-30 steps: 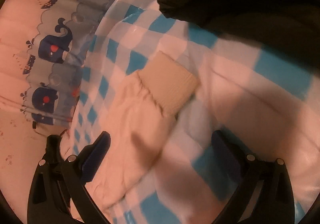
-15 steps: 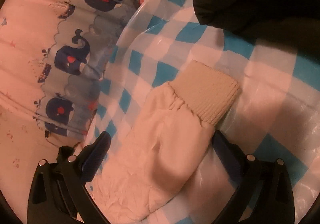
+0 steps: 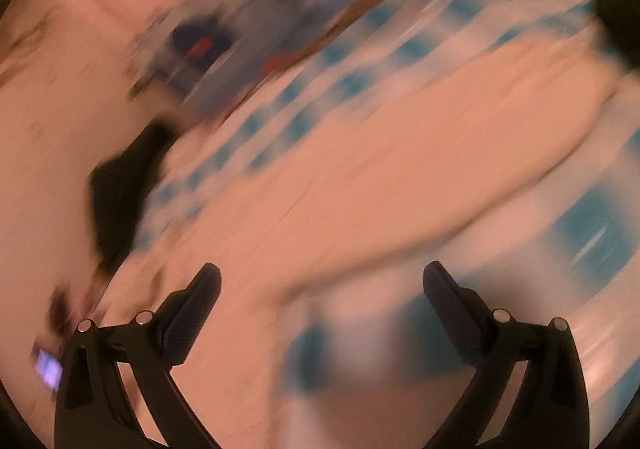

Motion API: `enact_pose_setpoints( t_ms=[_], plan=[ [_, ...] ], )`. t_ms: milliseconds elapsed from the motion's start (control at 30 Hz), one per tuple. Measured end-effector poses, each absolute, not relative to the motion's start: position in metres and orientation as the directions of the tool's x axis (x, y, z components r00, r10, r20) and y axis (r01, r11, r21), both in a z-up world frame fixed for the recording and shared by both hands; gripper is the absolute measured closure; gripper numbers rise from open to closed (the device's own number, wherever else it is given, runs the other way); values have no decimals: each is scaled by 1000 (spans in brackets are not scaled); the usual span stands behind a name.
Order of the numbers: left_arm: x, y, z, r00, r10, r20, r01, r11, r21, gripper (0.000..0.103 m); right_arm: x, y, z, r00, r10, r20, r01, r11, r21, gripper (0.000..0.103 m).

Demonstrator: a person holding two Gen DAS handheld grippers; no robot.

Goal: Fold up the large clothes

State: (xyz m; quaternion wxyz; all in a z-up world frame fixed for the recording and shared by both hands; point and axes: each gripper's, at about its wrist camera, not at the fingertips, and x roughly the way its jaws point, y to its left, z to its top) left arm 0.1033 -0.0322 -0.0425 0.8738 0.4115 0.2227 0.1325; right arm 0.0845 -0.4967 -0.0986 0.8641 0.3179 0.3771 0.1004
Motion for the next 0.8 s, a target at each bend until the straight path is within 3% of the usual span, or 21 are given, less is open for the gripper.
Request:
enact_pose_setpoints(
  t_ms=[67,133,267,300,333,367,433,467,633,767,800],
  plan=[
    [130,-33,-53,895,380,-233,-6,533,846,8,87,-465,-103,656,460,-598,11,787,617,5],
    [167,-30,-63,891,339,-301,94,511,854,8,90,-445,-109,626,470,-622,-24,809,588,5],
    [230,-5,-74,807,389,-446,150,595,790,12,92,-438,-130,592,470,-654,-21,821,571,5],
    [245,8,-73,761,354,-544,185,685,705,20,86,-436,-132,600,479,-641,-22,811,585,5],
    [253,18,-75,726,315,-611,211,744,634,40,83,-439,-133,606,489,-627,-25,800,599,5],
    [258,24,-78,711,304,-634,209,770,603,46,81,-439,-134,609,492,-622,-26,796,604,5],
    [262,29,-79,703,302,-644,205,781,590,80,77,-434,-137,614,484,-624,-32,805,592,5],
    [262,31,-78,702,288,-651,208,792,575,89,77,-430,-138,615,474,-630,-35,815,578,5],
    [253,52,-24,740,202,-641,129,893,431,99,76,-424,-138,628,445,-639,-50,842,537,5],
    [248,112,61,781,201,-591,-32,958,284,100,74,-423,-140,636,443,-632,-57,843,534,5],
    [242,143,97,799,199,-567,-101,975,200,100,73,-423,-140,637,442,-631,-58,844,533,5]
  ],
)
